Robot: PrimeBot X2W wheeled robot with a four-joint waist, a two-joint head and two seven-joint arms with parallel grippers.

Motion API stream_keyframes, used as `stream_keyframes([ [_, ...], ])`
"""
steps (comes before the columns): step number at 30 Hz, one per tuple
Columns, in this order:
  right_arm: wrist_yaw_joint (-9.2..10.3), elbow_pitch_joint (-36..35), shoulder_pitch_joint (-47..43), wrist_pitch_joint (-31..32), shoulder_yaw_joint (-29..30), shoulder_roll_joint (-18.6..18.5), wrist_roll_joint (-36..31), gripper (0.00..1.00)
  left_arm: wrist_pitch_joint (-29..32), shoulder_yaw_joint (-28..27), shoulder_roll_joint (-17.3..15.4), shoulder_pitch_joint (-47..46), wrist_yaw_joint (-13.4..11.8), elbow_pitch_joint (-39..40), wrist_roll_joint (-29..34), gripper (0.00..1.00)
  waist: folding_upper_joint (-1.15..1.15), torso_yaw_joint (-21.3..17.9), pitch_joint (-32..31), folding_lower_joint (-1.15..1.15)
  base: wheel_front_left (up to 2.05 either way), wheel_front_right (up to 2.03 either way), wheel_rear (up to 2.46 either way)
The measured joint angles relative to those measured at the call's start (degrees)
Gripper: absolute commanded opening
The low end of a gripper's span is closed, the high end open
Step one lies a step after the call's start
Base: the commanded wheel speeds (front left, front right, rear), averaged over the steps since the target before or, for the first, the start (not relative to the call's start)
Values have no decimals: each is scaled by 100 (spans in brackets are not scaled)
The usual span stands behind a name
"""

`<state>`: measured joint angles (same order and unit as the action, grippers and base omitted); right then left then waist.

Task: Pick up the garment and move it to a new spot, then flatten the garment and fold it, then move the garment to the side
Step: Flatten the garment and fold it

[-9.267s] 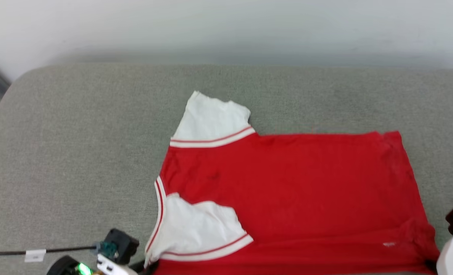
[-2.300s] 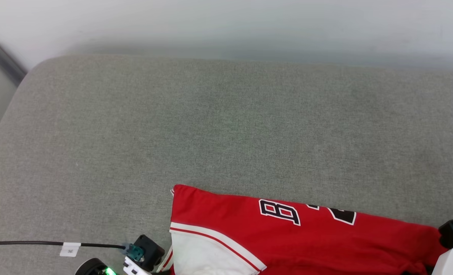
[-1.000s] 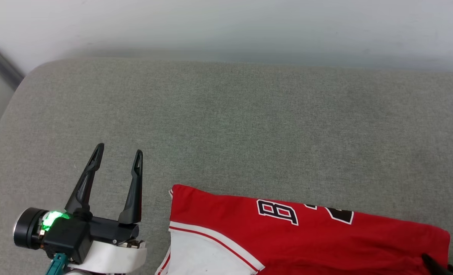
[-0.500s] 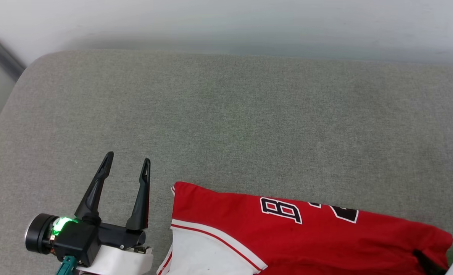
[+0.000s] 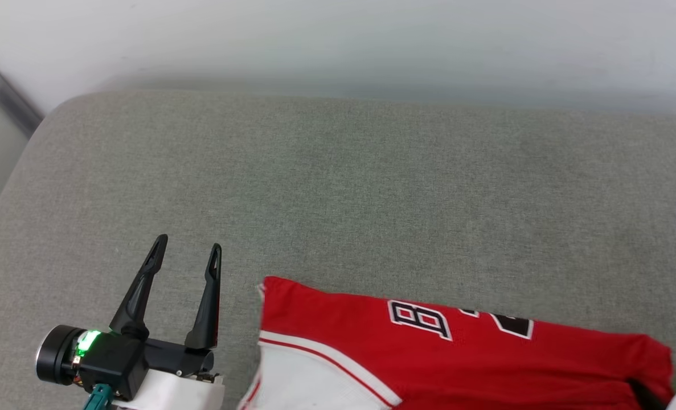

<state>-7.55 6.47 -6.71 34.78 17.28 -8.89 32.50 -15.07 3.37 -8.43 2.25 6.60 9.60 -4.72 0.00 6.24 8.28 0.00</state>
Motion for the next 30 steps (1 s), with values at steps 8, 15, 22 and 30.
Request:
stream_keyframes([
  [8, 4, 202, 1, -69, 691, -660, -193, 0, 0, -23, 44, 26, 46, -10, 43, 100, 0, -80, -65, 0, 0, 0, 0],
  [15, 5, -330, 23, 214, 287, -720, 12, 0, 1, -65, 88, 81, 68, -49, 42, 100, 0, -140, -157, 0, 0, 0, 0],
  [22, 5, -1466, -316, 767, -481, -559, 200, 0, 0, -78, 124, 97, 77, -85, 8, 100, 0, -118, -275, 0, 0, 0, 0],
  [30, 5, -2232, -326, 1363, -1284, 165, 432, 0, 1, -113, 198, 102, 80, -125, -15, 100, 0, 24, -322, 0, 0, 0, 0],
])
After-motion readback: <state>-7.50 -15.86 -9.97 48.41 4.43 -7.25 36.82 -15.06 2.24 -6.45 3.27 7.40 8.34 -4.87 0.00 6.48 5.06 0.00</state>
